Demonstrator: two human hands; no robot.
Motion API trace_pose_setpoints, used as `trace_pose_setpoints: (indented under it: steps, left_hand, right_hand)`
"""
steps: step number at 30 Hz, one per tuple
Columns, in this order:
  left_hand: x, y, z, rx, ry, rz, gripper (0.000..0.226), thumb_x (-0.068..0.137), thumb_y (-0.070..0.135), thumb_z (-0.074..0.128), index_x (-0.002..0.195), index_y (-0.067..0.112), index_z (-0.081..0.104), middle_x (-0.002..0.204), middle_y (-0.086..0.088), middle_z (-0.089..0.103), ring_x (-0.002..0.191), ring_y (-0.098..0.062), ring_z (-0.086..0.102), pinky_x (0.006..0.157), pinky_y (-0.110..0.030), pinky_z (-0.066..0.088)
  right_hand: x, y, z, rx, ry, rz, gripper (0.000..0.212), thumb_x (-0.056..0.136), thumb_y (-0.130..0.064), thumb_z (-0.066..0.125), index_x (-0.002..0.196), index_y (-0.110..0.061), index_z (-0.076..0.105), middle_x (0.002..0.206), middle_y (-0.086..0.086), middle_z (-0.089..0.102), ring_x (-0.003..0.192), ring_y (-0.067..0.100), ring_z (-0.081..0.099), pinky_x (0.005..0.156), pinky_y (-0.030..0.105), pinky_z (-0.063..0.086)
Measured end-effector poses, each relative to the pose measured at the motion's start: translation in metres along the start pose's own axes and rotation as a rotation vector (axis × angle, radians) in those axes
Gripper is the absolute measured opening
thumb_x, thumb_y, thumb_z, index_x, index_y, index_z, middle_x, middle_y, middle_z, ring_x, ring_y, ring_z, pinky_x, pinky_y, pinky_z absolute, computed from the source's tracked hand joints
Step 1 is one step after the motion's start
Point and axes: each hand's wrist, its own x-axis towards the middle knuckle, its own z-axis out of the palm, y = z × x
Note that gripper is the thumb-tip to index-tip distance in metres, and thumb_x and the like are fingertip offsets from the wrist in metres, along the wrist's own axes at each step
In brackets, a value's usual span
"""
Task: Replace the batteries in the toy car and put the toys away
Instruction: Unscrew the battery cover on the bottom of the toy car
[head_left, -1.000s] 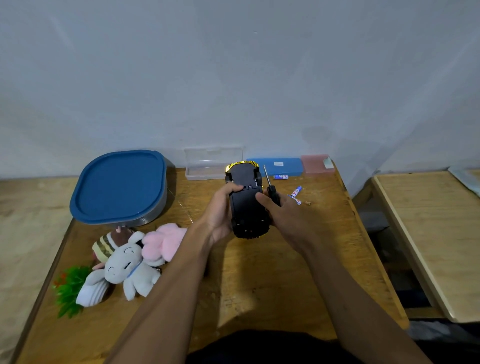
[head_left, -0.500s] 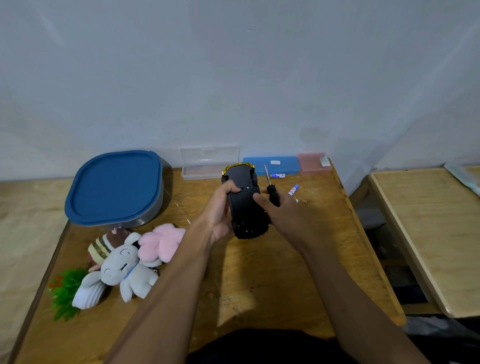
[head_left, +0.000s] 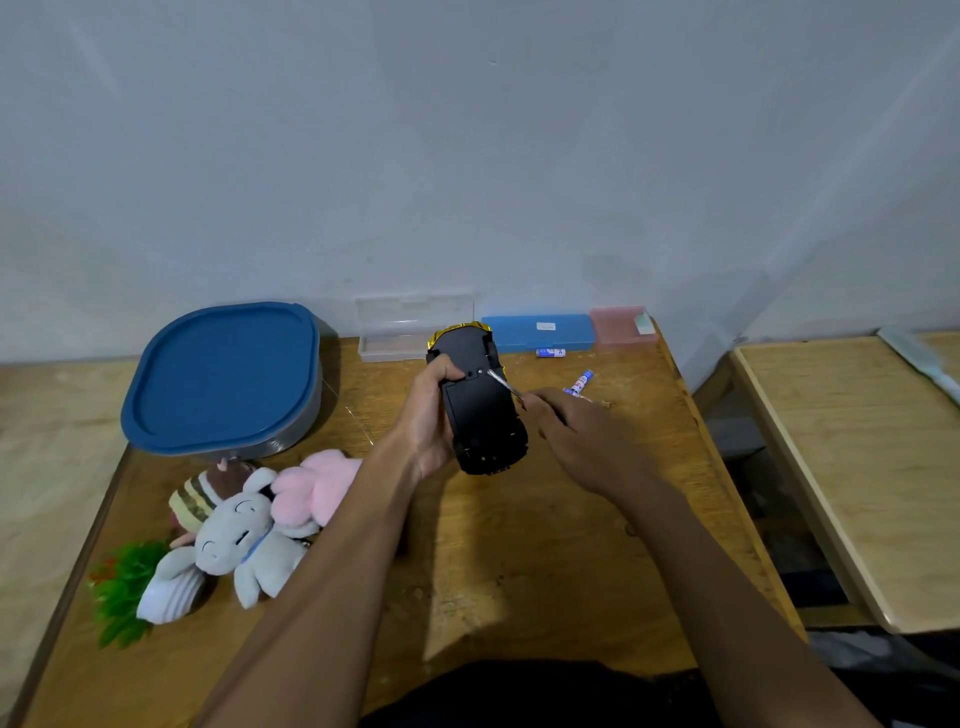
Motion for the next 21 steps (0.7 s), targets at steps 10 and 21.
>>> trace_pose_setpoints:
  steps: [10,21]
  left_hand:
    - [-0.002,-0.001,-0.001,0.115,0.056,0.031,0.033,0.086,0.031,0.045,0.104,0.01,0.062,0.088,-0.01,0.064,0.076,-0.021,0.059,0.066,-0.029,0.047]
    - [-0.005,-0.003,-0.001,0.264,0.107,0.093,0.039,0.088,0.037,0.044,0.108,0.008,0.062,0.091,-0.011,0.063,0.078,-0.02,0.058,0.067,-0.03,0.046]
  right_hand:
    - [-0.001,-0.02,-0.006,-0.049,-0.053,0.064,0.029,0.1,-0.045,0.036,0.12,-0.027,0.048,0.089,-0.008,0.059,0.068,0.005,0.053,0.057,0.021,0.036]
    - [0.002,-0.041,-0.015,-0.058,0.005,0.15,0.027,0.098,-0.041,0.046,0.103,-0.02,0.062,0.088,-0.004,0.06,0.078,0.01,0.055,0.07,0.03,0.046]
